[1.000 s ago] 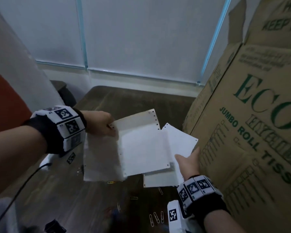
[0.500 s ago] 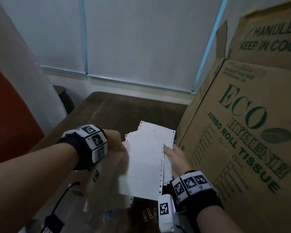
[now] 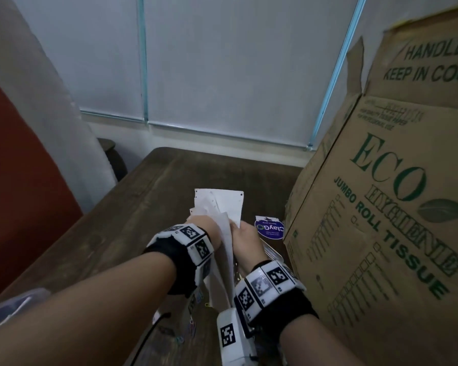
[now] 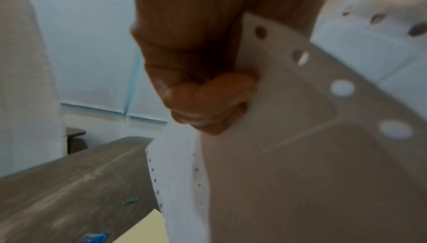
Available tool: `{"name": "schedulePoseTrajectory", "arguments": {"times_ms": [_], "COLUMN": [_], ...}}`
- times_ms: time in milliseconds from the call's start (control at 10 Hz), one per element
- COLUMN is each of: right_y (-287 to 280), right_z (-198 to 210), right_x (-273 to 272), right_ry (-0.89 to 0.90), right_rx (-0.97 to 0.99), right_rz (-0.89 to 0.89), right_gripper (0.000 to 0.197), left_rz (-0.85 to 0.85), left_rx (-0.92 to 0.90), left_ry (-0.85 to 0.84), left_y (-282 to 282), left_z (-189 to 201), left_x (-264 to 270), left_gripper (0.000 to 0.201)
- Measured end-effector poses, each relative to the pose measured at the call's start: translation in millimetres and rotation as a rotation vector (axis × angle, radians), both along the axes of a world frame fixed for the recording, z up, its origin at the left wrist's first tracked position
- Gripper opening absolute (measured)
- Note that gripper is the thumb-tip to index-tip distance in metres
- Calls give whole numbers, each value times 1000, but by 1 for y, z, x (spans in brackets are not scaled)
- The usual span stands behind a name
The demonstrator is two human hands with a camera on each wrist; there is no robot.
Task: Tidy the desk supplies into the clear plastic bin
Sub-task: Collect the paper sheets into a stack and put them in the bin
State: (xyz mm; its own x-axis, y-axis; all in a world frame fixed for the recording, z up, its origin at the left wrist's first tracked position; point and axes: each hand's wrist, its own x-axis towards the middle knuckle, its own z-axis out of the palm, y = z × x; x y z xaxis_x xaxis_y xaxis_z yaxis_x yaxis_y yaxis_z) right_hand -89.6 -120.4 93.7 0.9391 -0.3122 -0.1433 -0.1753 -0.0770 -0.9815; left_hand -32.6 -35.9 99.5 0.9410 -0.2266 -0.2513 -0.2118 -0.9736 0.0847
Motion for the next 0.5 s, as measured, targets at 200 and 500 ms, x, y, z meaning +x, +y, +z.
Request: {"name": "schedulePoseTrajectory", "arguments": {"times_ms": [200,500], "right_y": [-6,-2], "right_z": [10,7], "right_x": [-13,-15], "right_ry": [-34,-124], "right_rx": [300,301], "right_rz": [239,282], "right_gripper": [44,82], "left_rz": [46,41], "left_rx": [-181,-306], "left_ry": [-3,-71], "left_y": [8,3], "left_z": [21,30], "left_x": [-6,-3], "left_gripper": [32,29]}}
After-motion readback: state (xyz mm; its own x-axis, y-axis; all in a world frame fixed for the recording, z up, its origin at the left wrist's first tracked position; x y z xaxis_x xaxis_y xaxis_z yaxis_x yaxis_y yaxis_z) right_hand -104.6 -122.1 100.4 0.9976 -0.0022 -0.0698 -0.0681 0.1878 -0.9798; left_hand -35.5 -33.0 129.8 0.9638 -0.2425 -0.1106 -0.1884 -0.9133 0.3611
